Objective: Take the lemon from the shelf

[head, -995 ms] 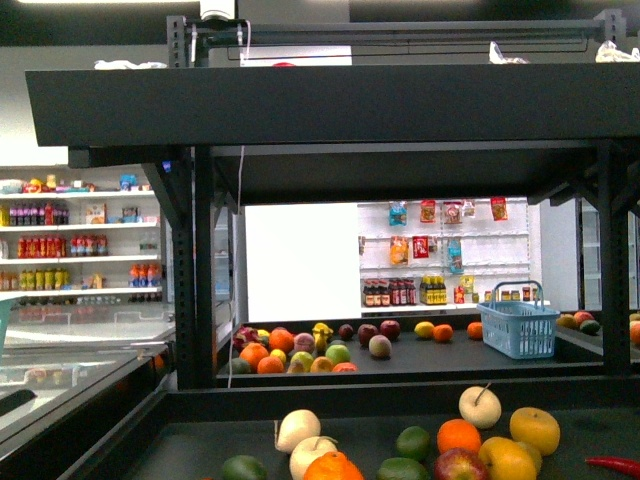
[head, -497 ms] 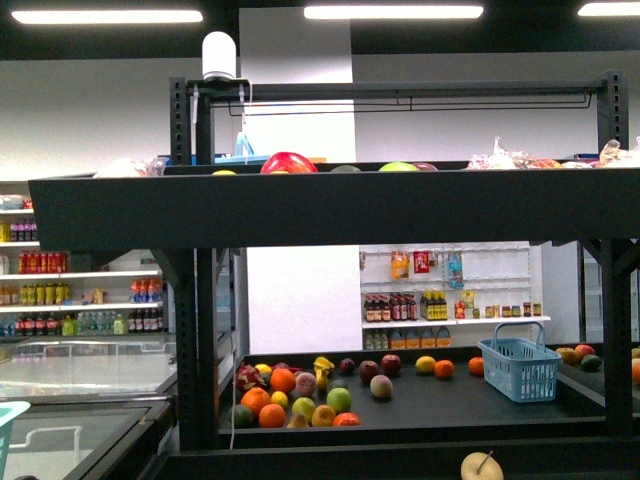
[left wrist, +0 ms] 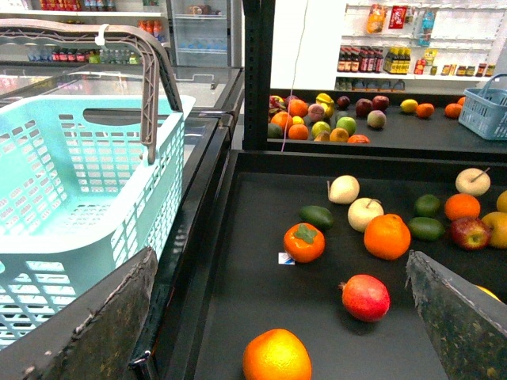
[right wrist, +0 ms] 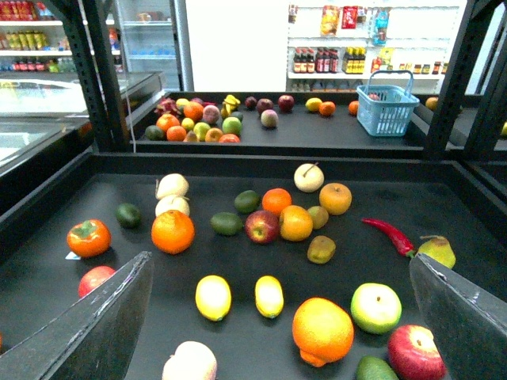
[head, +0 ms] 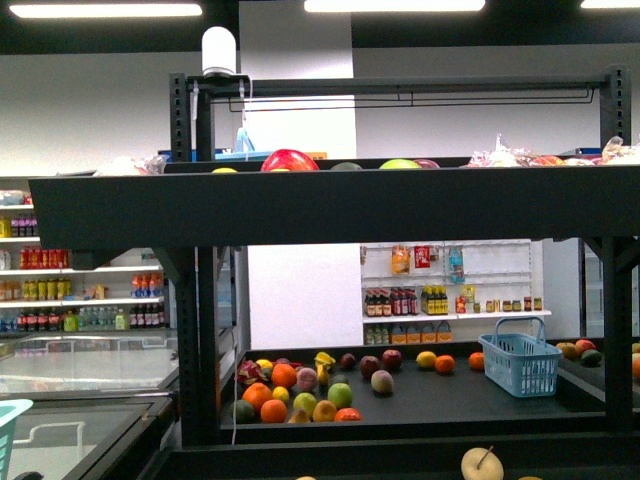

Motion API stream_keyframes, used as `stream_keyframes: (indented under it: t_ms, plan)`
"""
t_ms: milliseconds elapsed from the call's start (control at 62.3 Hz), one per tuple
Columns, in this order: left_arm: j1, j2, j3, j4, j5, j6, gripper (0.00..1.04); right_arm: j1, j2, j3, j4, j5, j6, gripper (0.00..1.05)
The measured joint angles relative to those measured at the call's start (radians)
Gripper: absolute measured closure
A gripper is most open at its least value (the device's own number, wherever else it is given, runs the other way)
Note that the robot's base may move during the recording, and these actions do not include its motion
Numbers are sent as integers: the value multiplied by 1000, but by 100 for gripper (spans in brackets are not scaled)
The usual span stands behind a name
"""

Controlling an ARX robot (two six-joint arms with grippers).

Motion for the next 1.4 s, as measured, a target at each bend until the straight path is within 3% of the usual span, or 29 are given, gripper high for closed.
stream_keyframes:
  t_ms: [241,321,481,561,658,770,834,1027,1396]
  plan:
    - [0,0,0,0,-1,-3,8,0,0,0,0,0,0,7]
    - [-19,58,2,-10,-35,-156,8,0,0,0,0,0,0,7]
    - [8,226,53,74,56,-275,8,0,0,0,0,-1,0,7]
    - [89,360,138,152,160,-322,8,0,0,0,0,-1,0,7]
    - [245,566,290,226,312,-446,8,0,0,0,0,-1,0,7]
    - [419,837,508,272,483,-697,8,0,0,0,0,-1,0,7]
    - [478,953,596,298,533,-821,8,0,0,0,0,-1,0,7]
    - [545,1274,797,322,581,-1070,8,0,0,0,0,-1,0,7]
    - [547,1633,1076,369,576,-1251,8,0,0,0,0,-1,0,7]
